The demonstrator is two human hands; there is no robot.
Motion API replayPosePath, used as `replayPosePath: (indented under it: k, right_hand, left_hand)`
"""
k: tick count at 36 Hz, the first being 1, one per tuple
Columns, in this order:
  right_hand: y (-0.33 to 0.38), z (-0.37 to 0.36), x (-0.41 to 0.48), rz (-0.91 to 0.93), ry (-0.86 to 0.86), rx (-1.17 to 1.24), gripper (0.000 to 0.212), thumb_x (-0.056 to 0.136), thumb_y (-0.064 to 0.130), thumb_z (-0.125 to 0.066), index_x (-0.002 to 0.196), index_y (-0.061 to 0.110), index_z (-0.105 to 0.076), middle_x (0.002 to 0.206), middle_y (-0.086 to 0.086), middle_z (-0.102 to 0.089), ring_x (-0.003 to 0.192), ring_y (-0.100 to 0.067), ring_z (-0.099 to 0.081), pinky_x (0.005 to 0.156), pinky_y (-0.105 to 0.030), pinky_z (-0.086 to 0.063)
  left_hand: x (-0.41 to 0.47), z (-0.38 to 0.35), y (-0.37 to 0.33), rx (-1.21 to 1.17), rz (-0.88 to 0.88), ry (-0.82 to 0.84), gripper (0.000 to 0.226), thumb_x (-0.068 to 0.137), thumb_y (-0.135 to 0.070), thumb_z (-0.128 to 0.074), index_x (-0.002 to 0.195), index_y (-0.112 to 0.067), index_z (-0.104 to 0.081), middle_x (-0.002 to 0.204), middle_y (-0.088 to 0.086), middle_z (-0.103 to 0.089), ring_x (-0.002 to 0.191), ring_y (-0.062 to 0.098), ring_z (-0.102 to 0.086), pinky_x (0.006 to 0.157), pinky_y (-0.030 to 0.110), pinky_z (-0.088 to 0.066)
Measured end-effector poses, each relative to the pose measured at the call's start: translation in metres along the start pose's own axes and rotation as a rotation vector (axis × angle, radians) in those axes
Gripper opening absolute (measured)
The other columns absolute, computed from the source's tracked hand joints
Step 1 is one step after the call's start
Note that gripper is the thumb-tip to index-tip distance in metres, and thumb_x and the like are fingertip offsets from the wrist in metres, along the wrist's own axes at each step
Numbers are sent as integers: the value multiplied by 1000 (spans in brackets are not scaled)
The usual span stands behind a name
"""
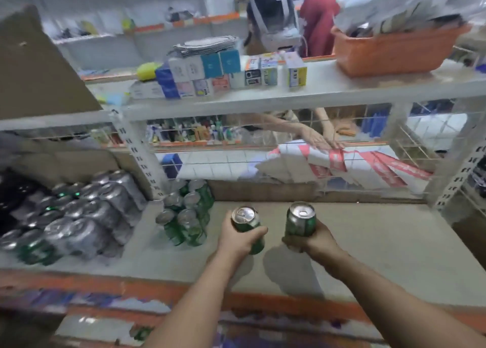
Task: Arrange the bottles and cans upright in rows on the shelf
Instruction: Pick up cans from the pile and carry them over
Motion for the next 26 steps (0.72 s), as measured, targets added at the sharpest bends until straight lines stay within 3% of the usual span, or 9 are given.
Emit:
replayPosePath:
  k: [5,7,9,10,13,16,21,24,26]
  right_hand:
    - [20,-107,-32,51,67,-53,33,68,1,-91,89,3,-67,68,-6,-68,58,-13,-60,52,-26,-50]
    - [24,-148,-42,62,90,-51,29,66,0,-91,82,2,-67,64,-3,-66,56,-12,-58,53,-27,-48]
    - [22,-186,-51,59,120,-47,29,64,2,-91,79,6,-66,63,-1,-65,56,-13,-57,54,-29,-48]
    - [21,-201,-54,64,128,-48,32,61,7,-92,80,9,-66,63,0,-65,57,-13,-57,55,-29,-48]
    - [18,-233,-57,76,144,-49,50,47,27,-93,85,9,-66,66,2,-67,60,-12,-59,57,-31,-50]
    - [26,-250,-60,92,155,-46,47,51,20,-92,87,9,-65,67,1,-67,60,-12,-58,55,-28,-49]
    - [40,-256,-48,128,125,3,44,64,-4,-83,100,9,-61,73,-5,-65,62,-14,-57,53,-25,-49]
    - [34,-252,-34,109,73,-26,68,56,14,-87,118,18,-59,91,-13,-71,71,-15,-63,60,-32,-53]
    - [25,-253,-23,92,77,-52,73,54,17,-89,120,16,-59,92,-11,-72,71,-12,-66,61,-32,-55]
  left_hand:
    - [-28,114,26,-62,16,-81,53,68,-7,-92,107,-16,-58,102,3,-69,81,4,-61,66,8,-48]
    - [-35,155,35,-86,25,-111,54,65,-9,-94,103,-21,-58,101,2,-70,84,8,-64,72,17,-54]
    - [-40,185,43,-69,35,-120,59,60,-16,-98,104,-24,-59,102,1,-72,94,17,-69,86,35,-58]
    - [-42,196,47,-70,39,-124,62,59,-16,-98,107,-22,-59,104,3,-72,98,21,-69,89,42,-57]
    - [-46,220,52,-47,41,-131,67,58,-13,-98,113,-16,-58,109,7,-71,100,22,-69,92,44,-57]
    - [-45,237,57,-39,45,-114,68,59,-14,-97,114,-18,-57,110,5,-70,101,21,-68,94,43,-57]
    - [-27,254,65,-20,45,-62,60,66,-8,-92,112,-18,-54,109,5,-66,96,17,-63,81,31,-54]
    - [-10,258,70,7,44,-35,53,67,-9,-90,107,-22,-56,106,5,-68,97,20,-65,78,29,-54]
    - [2,259,72,44,44,-17,51,68,-10,-89,104,-26,-57,104,3,-69,97,21,-66,83,32,-55]
Point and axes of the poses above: each hand's wrist, its own x-axis towards the middle knuckle, its own z-axis out of the back of the hand, y = z × x, the point moved 6 cm from there along x, towards the middle knuckle
